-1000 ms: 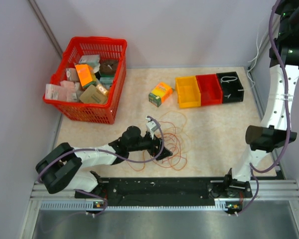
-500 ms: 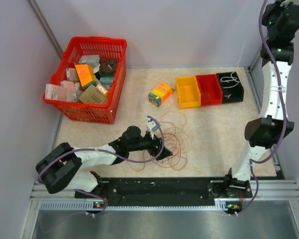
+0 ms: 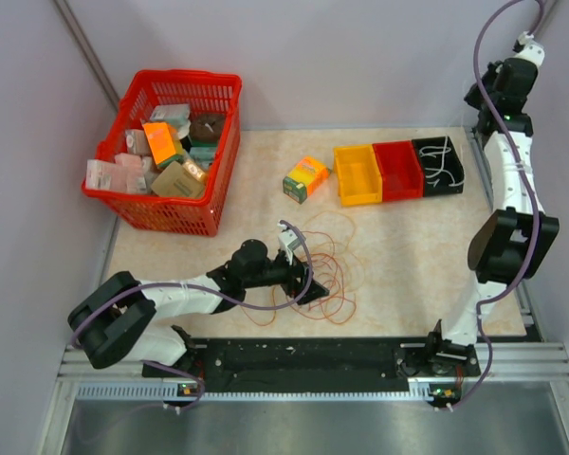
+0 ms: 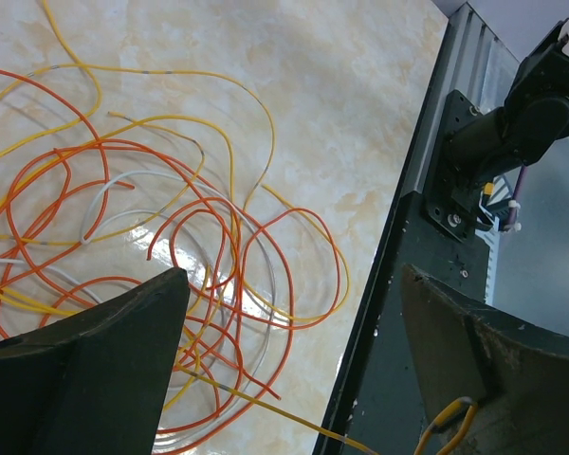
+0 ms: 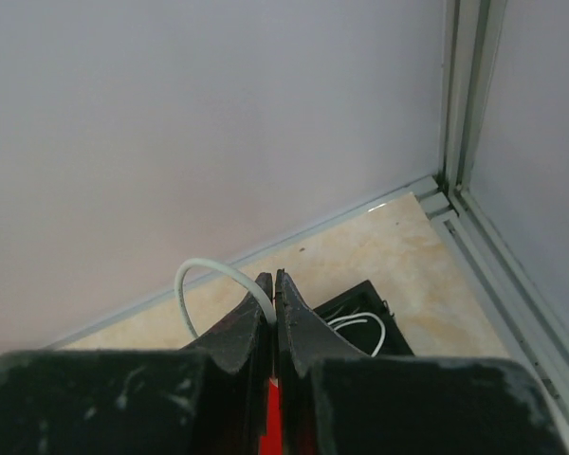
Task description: Untangle the cables
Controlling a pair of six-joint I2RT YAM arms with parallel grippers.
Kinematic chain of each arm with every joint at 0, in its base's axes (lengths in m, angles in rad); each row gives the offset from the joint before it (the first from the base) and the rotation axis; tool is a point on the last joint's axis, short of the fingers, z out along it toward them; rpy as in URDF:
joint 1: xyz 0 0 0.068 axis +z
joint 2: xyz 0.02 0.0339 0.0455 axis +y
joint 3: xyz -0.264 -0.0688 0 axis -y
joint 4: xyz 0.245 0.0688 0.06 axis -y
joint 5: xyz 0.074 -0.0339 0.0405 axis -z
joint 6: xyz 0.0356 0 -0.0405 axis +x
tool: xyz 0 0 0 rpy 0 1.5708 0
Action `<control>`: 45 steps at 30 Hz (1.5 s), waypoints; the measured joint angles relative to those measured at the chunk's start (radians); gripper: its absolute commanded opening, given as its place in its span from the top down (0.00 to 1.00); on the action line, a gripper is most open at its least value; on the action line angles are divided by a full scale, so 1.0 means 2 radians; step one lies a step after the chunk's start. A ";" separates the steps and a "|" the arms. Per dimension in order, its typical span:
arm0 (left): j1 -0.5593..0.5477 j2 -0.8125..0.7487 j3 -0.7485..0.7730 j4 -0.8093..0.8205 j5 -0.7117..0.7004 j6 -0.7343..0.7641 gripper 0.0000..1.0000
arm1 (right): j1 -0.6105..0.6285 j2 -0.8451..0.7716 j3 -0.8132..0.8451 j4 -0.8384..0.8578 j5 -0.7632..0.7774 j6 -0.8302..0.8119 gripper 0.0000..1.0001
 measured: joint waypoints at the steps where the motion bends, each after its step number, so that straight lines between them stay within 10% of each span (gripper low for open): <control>1: 0.000 0.000 0.000 0.002 0.001 0.000 0.04 | 0.000 0.000 -0.002 -0.008 -0.006 0.006 1.00; 45: 0.000 -0.004 -0.004 0.015 0.007 0.000 0.10 | 0.014 0.116 0.029 -0.075 0.079 -0.049 1.00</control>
